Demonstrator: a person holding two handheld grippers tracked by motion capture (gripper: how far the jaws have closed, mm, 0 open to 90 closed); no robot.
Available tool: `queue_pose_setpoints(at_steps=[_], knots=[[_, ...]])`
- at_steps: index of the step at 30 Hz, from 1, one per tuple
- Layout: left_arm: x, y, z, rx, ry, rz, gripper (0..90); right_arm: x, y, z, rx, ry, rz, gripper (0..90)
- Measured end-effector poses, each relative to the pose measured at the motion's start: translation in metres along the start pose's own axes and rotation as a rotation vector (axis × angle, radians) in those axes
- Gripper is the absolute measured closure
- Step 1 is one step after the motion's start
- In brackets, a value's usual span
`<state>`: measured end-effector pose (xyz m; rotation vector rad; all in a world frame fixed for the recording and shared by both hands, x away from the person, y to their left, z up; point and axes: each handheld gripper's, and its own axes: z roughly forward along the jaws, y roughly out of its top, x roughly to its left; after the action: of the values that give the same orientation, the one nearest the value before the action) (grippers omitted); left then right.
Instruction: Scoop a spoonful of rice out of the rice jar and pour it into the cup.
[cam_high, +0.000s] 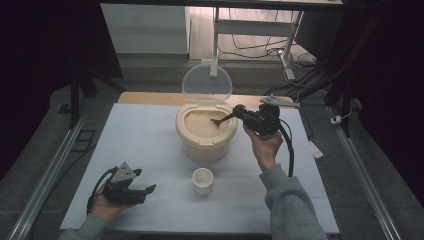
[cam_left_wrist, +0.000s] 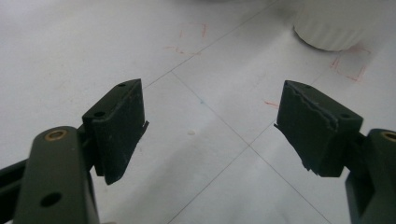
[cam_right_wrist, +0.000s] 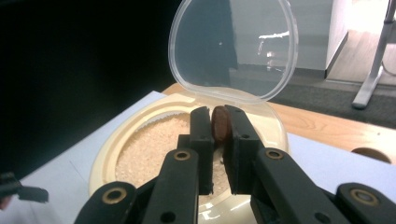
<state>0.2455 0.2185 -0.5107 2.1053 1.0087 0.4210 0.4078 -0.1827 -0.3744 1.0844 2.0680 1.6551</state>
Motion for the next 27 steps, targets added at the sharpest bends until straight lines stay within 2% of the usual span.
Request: queue_pose_setpoints(at_steps=[6,10,20,27], knots=[[0.000,0.000,0.000,-0.002,0.001,0.000,23.1,-0.006,-0.001,-0.001,0.000,0.015,0.100,82.5],[0.001,0.000,0.000,-0.002,0.001,0.000,23.1,-0.008,-0.002,-0.002,-0.002,0.015,0.136,82.3],[0.001,0.000,-0.001,-0.005,0.002,0.002,23.1,-0.020,-0.007,-0.007,-0.026,0.050,0.287,82.7],[0.002,0.000,-0.002,-0.006,0.007,-0.003,22.5,-0.026,-0.009,-0.008,-0.031,0.072,0.337,82.7]])
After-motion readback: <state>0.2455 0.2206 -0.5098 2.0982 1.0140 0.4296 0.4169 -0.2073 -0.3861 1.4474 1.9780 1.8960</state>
